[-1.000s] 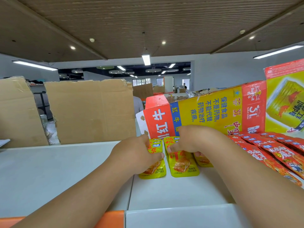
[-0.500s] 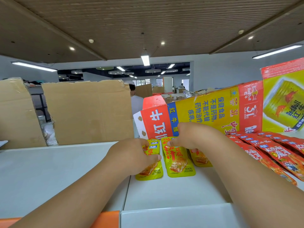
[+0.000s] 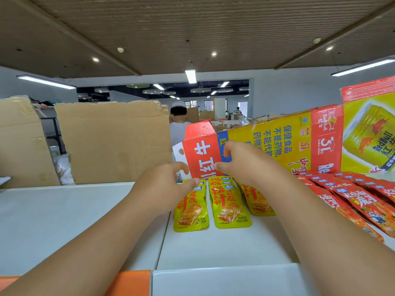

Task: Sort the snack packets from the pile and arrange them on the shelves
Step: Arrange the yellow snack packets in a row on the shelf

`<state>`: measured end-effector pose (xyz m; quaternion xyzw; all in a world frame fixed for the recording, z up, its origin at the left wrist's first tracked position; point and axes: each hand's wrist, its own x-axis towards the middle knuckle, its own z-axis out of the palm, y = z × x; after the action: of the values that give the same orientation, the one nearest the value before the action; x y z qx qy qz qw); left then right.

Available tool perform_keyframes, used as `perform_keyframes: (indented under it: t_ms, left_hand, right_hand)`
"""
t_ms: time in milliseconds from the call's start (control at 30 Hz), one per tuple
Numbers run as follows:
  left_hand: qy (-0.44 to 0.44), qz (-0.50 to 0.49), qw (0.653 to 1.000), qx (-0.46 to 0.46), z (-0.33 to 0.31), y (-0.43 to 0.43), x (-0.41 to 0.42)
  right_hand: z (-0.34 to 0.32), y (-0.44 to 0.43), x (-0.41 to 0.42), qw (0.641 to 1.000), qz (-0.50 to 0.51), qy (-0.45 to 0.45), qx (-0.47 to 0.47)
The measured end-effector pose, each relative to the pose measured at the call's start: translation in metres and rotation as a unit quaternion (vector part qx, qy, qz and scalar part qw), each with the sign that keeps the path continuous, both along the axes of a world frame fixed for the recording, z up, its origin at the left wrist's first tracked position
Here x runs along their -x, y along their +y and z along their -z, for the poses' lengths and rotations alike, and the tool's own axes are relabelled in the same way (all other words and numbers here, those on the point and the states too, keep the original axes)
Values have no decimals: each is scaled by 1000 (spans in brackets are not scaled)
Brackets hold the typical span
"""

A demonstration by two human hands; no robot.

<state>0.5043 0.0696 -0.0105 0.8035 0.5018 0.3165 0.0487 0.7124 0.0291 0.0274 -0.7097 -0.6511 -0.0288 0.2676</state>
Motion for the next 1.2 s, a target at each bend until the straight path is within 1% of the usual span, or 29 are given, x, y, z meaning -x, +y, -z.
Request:
perform_keyframes:
  t_ms: [167,233,333,500,600,767,1000,1133,1200]
  left_hand:
    - [-38,31,999,-17,-4,3,1]
    - [-38,35,999,-16,-2,4,1]
    - [7,25,1000,15,2,4,3]
    - [90,55,993,52,4,1,5]
    - [139,62,987,46,4,0,3]
    - [167,65,983,42,6,1,4]
    - [183,69,980,36,3,2,2]
    - [172,66,982,41,5,2,2]
    - [152,68,985,46,5,2,1]
  right_hand:
    - [1,7,1,999,-26,1,-29]
    - [0,8,3,998,-37,2,-45]
    - [2,8,6,998,-38,-6,-49]
    - [5,9,6,999,-38,4,-25]
    - [5,9,6,999,-38,5,-21]
    - [6,9,6,999,-40,4,-14]
    - [5,8,4,999,-50,6,-1]
    - [5,7,4,998,-55,9,2]
    - [5,7,3,998,-56,10,2]
